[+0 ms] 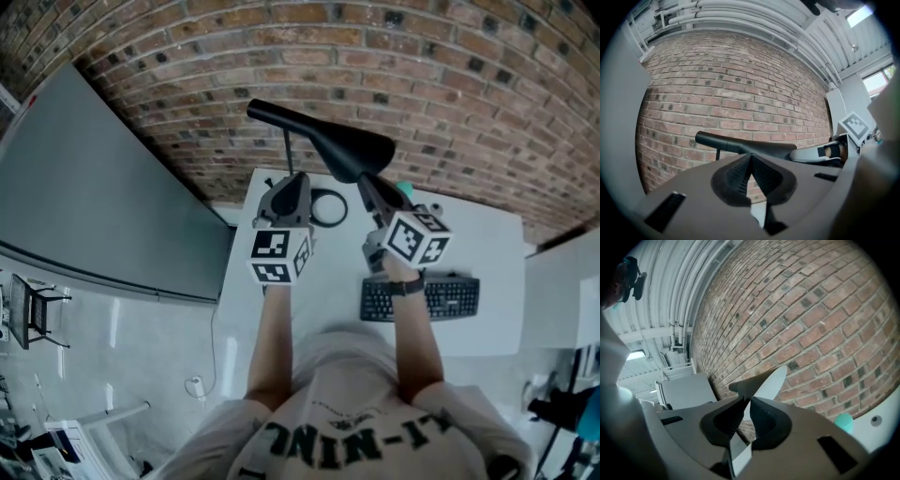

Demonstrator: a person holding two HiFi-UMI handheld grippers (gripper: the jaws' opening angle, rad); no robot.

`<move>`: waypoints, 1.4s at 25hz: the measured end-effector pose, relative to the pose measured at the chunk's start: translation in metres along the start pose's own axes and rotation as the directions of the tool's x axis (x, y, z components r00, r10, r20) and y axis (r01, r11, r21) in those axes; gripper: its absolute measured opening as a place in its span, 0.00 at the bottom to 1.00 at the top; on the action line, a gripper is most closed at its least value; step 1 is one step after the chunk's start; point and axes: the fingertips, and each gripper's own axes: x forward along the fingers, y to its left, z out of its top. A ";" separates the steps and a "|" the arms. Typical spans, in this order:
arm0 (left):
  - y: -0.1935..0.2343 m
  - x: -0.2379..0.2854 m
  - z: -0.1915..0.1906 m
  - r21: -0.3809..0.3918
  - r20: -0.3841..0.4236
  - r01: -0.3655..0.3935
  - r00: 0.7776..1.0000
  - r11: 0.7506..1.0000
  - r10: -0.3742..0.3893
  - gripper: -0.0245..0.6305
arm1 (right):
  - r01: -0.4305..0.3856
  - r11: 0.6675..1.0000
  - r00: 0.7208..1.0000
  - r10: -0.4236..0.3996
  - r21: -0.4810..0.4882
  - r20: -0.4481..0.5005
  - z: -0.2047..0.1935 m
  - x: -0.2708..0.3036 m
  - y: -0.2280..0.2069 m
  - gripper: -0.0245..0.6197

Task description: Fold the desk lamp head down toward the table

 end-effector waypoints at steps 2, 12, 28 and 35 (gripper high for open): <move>-0.003 0.003 -0.004 -0.007 -0.007 0.010 1.000 1.000 -0.010 0.03 | 0.000 1.000 1.000 0.000 0.023 -0.004 -0.007 0.001 -0.004 0.10; -0.002 0.009 -0.020 -0.014 -0.038 0.018 0.999 1.000 -0.019 0.03 | 0.023 0.994 0.998 -0.016 0.106 -0.067 -0.040 0.010 -0.021 0.10; 0.015 0.018 -0.066 -0.068 -0.111 0.013 0.994 0.998 -0.020 0.03 | 0.054 0.954 0.989 -0.010 0.296 -0.150 -0.092 0.029 -0.039 0.11; 0.028 0.021 -0.086 -0.090 -0.143 -0.011 0.990 0.996 -0.002 0.03 | 0.044 0.939 0.984 0.019 0.341 -0.178 -0.112 0.045 -0.043 0.13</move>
